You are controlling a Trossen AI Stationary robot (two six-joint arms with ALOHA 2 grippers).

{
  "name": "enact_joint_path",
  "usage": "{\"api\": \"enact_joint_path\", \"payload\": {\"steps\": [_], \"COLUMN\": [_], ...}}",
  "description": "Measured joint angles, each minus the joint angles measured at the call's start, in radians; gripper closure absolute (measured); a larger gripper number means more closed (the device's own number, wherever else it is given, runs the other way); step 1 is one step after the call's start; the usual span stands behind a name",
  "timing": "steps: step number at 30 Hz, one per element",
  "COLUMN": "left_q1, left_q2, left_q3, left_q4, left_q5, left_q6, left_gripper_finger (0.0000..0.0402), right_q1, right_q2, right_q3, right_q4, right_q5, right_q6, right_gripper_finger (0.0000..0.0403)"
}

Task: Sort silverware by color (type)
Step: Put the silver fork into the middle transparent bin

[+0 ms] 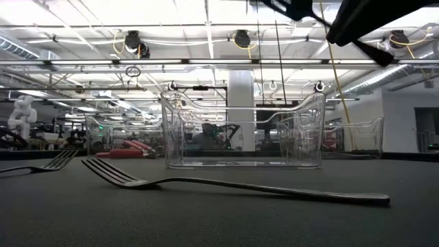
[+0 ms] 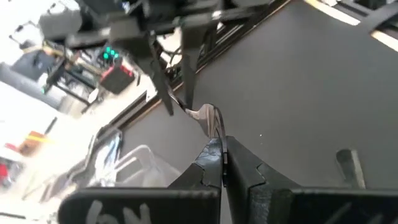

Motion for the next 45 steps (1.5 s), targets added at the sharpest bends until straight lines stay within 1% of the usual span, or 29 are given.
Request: {"api": "enact_joint_path", "payload": {"steps": [5,7,12,16,25,28,32,36,38,41,45], "left_q1": [0.020,0.024,0.024,0.024,0.024,0.025,0.024,0.024,0.023,0.016,-0.013], "left_q2": [0.000,0.000,0.000,0.000,0.000,0.000,0.000,0.000,0.000,0.000,-0.012], "left_q3": [0.000,0.000,0.000,0.000,0.000,0.000,0.000,0.000,0.000,0.000,0.000], "left_q4": [-0.001,-0.001,0.003,0.003,0.004,0.005,0.005,0.027,0.047,0.048,0.044], "left_q5": [0.030,0.056,0.058,0.061,0.077,0.077,0.077,0.067,0.067,0.060,-0.040], "left_q6": [-0.060,-0.072,-0.077,-0.077,-0.077,-0.077,-0.074,-0.077,-0.082,-0.104,-0.111], "left_gripper_finger": [0.0401,0.0401,0.0401,0.0401,0.0401,0.0399,0.0388,0.0369,0.0352,0.0309,0.0239], "right_q1": [0.004,0.006,0.006,0.006,0.006,0.007,0.007,0.007,0.007,0.006,0.006], "right_q2": [0.000,0.000,0.000,0.000,0.000,0.001,0.001,0.001,0.001,0.001,0.001], "right_q3": [0.000,0.000,0.000,0.000,0.000,0.000,0.000,0.000,0.000,0.000,0.000], "right_q4": [-0.042,-0.056,-0.092,-0.092,-0.092,-0.093,-0.090,-0.090,-0.089,-0.090,-0.103], "right_q5": [-0.034,-0.028,-0.021,-0.026,-0.078,-0.078,-0.078,-0.075,-0.068,-0.050,-0.041], "right_q6": [0.011,0.025,0.057,0.061,0.057,0.055,0.061,0.065,0.066,0.066,0.061], "right_gripper_finger": [0.0323,0.0313,0.0302,0.0319,0.0390,0.0395,0.0395,0.0398,0.0398,0.0399,0.0399]}}
